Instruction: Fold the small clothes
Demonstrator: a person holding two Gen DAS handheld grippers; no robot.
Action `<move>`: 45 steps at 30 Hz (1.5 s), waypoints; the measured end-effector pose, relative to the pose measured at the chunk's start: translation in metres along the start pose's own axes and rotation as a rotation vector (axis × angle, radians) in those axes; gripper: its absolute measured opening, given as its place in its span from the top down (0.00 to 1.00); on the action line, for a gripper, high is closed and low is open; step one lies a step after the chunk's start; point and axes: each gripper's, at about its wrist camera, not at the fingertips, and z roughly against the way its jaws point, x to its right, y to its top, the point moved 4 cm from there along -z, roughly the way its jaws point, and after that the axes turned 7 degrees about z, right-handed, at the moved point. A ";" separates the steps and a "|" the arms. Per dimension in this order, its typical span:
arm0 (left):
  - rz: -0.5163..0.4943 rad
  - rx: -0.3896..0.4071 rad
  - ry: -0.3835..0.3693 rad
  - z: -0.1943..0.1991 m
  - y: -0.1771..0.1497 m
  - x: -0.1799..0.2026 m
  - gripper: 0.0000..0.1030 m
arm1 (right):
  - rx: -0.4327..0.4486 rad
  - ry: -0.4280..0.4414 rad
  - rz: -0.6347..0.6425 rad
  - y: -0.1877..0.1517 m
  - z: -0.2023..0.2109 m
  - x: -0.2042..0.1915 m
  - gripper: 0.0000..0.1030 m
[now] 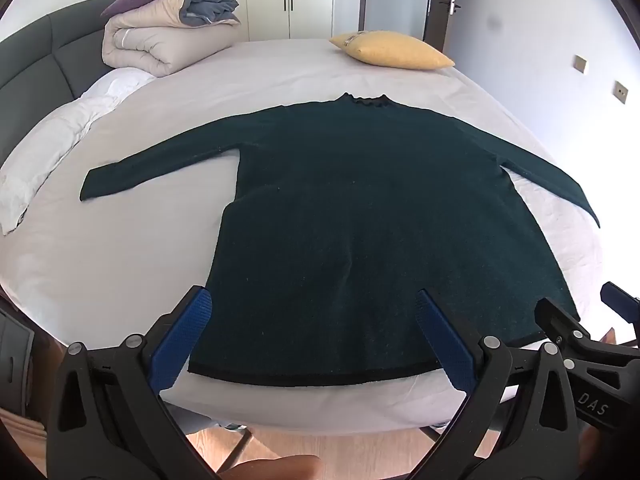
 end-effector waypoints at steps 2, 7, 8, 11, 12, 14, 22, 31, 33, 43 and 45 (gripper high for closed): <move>-0.001 0.002 -0.003 0.001 0.000 0.000 0.00 | -0.001 0.000 0.001 0.000 0.000 0.000 0.00; -0.005 0.002 0.004 0.001 0.000 0.001 0.00 | -0.001 -0.001 0.001 -0.001 -0.001 0.000 0.00; -0.005 0.001 0.003 0.001 0.000 0.001 0.00 | -0.001 0.000 0.001 -0.001 -0.001 0.000 0.00; -0.007 0.001 0.004 0.002 -0.002 0.000 0.00 | -0.001 0.001 0.000 -0.001 -0.001 0.000 0.00; -0.006 0.001 0.005 0.002 -0.002 0.000 0.00 | -0.001 0.001 0.001 -0.001 -0.001 0.000 0.00; -0.006 0.000 0.003 0.001 -0.002 0.000 0.00 | -0.001 0.001 0.000 -0.002 -0.001 0.000 0.00; -0.005 -0.003 0.003 -0.001 -0.003 0.002 0.00 | -0.003 0.004 -0.002 -0.003 -0.002 0.000 0.00; -0.005 -0.006 0.004 -0.001 -0.002 0.002 0.00 | -0.005 0.005 -0.002 -0.004 -0.005 0.000 0.00; -0.004 -0.006 0.004 -0.002 -0.002 0.002 0.00 | -0.005 0.006 -0.003 -0.004 -0.005 0.000 0.00; -0.004 -0.008 0.004 -0.002 -0.002 0.002 0.00 | -0.006 0.008 -0.003 -0.005 -0.005 0.000 0.00; -0.005 -0.009 0.003 -0.005 -0.004 -0.001 0.00 | -0.006 0.008 -0.004 -0.005 -0.005 0.000 0.00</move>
